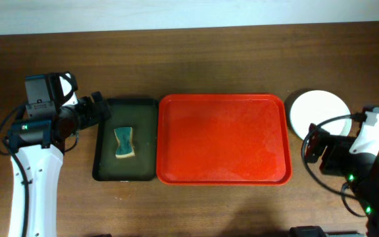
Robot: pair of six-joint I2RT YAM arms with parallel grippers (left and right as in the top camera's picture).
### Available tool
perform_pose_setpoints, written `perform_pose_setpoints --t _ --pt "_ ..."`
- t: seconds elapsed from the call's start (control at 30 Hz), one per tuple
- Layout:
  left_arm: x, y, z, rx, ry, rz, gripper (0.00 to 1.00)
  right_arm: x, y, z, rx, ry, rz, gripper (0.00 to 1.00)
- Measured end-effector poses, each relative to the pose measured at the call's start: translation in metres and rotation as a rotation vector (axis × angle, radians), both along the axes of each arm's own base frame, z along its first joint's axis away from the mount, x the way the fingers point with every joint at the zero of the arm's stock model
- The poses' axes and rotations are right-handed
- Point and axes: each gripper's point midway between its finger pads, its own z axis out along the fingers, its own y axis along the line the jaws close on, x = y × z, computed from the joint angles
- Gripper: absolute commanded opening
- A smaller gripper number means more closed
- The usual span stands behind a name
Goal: Clean dirty plates on tray and stack at the side
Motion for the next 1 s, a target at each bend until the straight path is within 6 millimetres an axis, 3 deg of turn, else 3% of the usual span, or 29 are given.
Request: perform_pose_setpoints --t 0.23,0.43,0.7,0.83,1.0 --pt "0.000 0.000 0.000 0.000 0.000 0.000 0.99 -0.025 0.022 0.018 0.007 -0.103 0.123 0.98" --pt "0.000 0.000 0.000 0.000 0.000 0.000 0.99 -0.060 0.024 0.046 0.029 -0.272 0.168 0.98" --pt "0.000 0.000 0.000 0.000 0.000 0.000 0.99 -0.101 0.027 0.065 0.072 -0.424 0.269 0.98" --pt "0.000 0.000 0.000 0.000 0.000 0.000 0.99 -0.118 0.024 0.062 0.092 -0.509 0.289 0.98" --pt "0.000 0.000 0.000 0.000 0.000 0.000 0.99 -0.120 0.023 0.049 0.113 -0.624 0.285 0.99"
